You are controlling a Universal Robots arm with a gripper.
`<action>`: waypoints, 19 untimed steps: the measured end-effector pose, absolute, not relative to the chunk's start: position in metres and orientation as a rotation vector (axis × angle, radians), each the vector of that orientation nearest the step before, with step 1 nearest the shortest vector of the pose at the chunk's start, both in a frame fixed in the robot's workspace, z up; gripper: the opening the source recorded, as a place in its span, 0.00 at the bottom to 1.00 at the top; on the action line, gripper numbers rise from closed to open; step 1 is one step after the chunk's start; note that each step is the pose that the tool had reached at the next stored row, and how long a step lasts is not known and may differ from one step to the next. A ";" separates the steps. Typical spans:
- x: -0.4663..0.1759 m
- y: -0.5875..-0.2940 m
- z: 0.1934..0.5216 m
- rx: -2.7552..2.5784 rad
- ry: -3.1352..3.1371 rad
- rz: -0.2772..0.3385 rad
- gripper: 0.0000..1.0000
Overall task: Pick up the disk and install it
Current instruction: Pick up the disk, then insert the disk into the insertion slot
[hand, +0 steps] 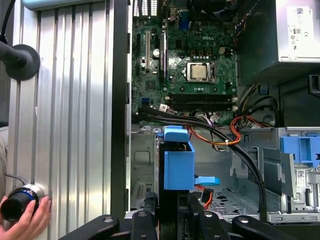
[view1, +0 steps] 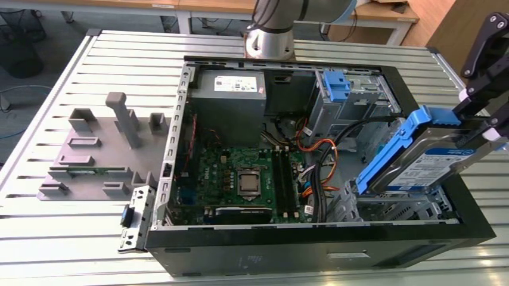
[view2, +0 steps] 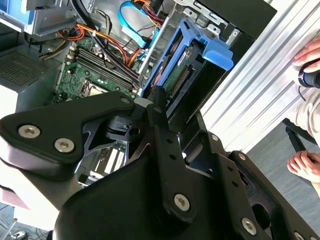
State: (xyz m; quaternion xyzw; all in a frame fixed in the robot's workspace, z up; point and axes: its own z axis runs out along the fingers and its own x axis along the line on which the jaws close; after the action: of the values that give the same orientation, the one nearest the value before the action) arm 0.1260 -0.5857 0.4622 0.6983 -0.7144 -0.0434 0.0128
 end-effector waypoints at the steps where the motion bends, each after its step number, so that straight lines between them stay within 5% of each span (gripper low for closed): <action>1: 0.126 -0.585 0.462 2.176 -2.226 -0.135 0.35; 19: 0.126 -0.581 0.459 2.176 -2.226 -0.136 0.35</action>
State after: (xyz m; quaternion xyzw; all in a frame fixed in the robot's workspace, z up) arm 0.1261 -0.5813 0.4592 0.6983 -0.7144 -0.0435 0.0127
